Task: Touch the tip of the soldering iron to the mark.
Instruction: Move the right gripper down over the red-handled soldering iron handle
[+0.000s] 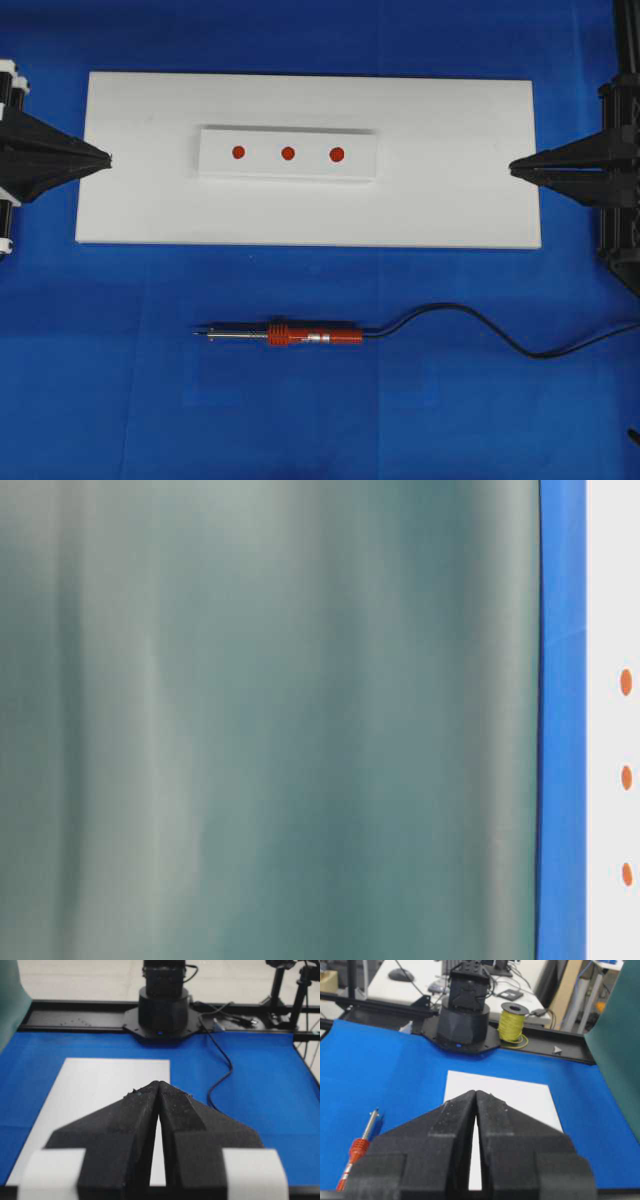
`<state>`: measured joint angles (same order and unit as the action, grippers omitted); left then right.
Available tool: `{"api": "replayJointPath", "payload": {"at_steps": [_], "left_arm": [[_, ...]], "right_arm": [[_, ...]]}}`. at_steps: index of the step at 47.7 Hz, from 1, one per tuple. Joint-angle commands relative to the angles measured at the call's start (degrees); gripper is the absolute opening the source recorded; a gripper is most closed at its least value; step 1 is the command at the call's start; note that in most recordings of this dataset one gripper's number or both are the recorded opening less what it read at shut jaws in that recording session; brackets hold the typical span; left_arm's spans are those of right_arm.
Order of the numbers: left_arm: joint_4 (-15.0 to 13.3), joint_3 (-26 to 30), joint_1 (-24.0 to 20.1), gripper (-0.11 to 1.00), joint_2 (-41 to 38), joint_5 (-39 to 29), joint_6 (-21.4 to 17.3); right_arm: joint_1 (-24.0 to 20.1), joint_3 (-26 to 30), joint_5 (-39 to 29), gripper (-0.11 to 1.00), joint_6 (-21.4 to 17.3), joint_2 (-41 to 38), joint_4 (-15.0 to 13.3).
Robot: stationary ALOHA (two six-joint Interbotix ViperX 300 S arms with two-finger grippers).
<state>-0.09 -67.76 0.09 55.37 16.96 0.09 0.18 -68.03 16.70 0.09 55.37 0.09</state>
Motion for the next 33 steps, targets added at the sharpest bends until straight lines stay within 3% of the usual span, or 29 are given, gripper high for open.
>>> {"api": "replayJointPath", "payload": {"at_steps": [1, 7, 33], "left_arm": [[0.26, 0.44, 0.0, 0.0, 0.18, -0.09, 0.18], [0.26, 0.35, 0.0, 0.0, 0.79, -1.14, 0.18], [0.26, -0.26, 0.0, 0.0, 1.49, -1.41, 0.09]], "right_arm": [[0.0, 1.76, 0.0, 0.0, -0.53, -0.18, 0.0], [-0.44, 2.37, -2.02, -0.06, -0.44, 0.0, -0.18], [-9.05, 6.5, -5.8, -0.06, -5.45, -3.43, 0.09]]}}
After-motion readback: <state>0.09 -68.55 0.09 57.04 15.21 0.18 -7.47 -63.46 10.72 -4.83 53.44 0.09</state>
